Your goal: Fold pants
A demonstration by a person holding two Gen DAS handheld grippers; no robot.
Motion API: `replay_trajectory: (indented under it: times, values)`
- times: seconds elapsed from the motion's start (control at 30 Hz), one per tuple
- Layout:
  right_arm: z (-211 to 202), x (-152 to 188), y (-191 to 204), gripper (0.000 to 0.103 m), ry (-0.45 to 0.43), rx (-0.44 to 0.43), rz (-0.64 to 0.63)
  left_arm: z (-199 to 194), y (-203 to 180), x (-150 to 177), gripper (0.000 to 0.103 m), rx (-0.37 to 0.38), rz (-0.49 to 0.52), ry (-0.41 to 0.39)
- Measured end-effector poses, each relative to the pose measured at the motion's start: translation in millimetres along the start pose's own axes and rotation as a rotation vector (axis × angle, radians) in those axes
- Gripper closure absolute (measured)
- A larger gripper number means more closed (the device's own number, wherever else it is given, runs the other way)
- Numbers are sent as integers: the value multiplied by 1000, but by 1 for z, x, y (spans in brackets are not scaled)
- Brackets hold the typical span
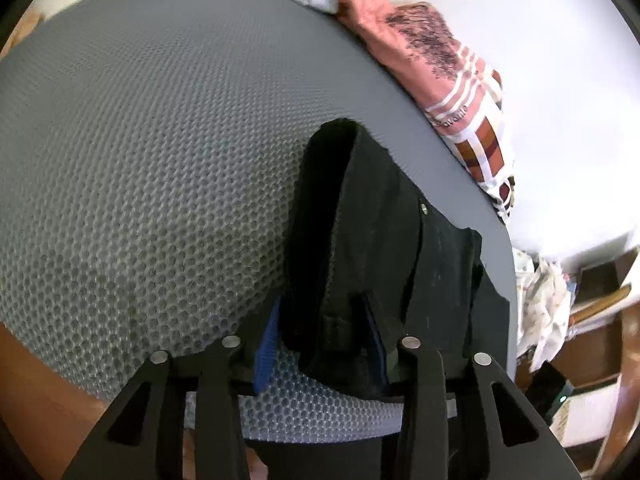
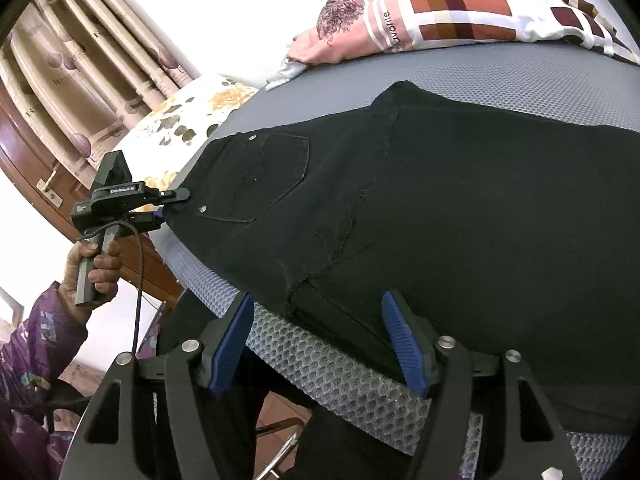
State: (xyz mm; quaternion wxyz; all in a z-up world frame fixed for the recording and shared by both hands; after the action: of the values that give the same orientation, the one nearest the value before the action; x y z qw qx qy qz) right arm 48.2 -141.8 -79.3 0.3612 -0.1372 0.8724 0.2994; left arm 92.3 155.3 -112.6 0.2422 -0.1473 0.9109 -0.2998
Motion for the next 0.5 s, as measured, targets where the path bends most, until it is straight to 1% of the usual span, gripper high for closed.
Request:
replay_trajectory:
  times: [0.03, 0.07, 0.17, 0.23, 0.37, 0.47, 0.5]
  values:
    - [0, 0, 0, 40, 0, 0, 2, 1, 4, 1, 54, 1, -24, 10]
    - [0, 0, 0, 40, -1, -1, 3, 2, 8, 4, 54, 9, -54, 23]
    - [0, 0, 0, 40, -3, -8, 8, -1, 13, 9, 49, 51, -107, 14]
    - [0, -1, -1, 40, -4, -12, 11, -3, 12, 12, 40, 78, -129, -1]
    - [1, -3, -3, 40, -3, -18, 13, 1, 9, 15, 38, 147, -148, -65]
    - [0, -3, -2, 39, -4, -19, 14, 8, 4, 14, 37, 177, -135, -82]
    - [0, -3, -2, 38, -4, -20, 14, 8, 3, 14, 39, 175, -121, -98]
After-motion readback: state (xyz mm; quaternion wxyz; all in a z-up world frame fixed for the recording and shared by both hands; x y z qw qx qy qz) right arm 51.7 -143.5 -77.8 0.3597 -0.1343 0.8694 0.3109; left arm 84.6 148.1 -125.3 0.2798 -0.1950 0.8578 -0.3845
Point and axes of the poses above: each gripper's, at about its wrist camera, not at the fingertips, and z roughly the way its jaws point, y to its left, x to its underside, the point moved 3 cm from there along z, roughly the way its jaws point, and after that the axes turned 8 degrees about -y, right-handed, at the moved point
